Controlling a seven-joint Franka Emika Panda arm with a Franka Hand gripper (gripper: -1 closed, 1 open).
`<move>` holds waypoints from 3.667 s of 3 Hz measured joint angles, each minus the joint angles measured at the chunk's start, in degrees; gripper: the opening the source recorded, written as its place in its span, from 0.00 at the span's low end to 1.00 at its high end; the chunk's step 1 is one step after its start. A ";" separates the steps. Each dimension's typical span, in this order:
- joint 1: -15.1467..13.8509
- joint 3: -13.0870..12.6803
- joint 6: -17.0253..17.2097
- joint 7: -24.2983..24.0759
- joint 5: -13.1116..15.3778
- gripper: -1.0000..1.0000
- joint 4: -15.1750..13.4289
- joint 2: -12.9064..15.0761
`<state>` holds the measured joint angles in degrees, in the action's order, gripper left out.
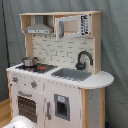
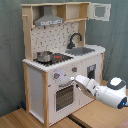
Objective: Play with the kitchen
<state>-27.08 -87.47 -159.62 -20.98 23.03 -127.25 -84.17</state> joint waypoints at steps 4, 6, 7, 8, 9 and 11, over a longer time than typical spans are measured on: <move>2.40 -1.08 8.28 -16.44 0.17 1.00 -3.19 -0.33; 2.40 -1.67 8.92 -28.30 0.20 1.00 -3.19 -0.41; 2.39 -2.77 9.98 -34.31 0.20 1.00 -3.18 -0.42; 2.35 -4.17 11.18 -40.03 0.20 1.00 -3.17 -0.45; 2.22 -5.06 13.18 -45.54 0.20 1.00 -3.18 -0.64; -6.21 -5.29 7.11 -46.48 4.62 1.00 -4.95 -0.68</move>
<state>-33.29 -92.76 -152.51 -67.46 27.65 -132.20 -84.86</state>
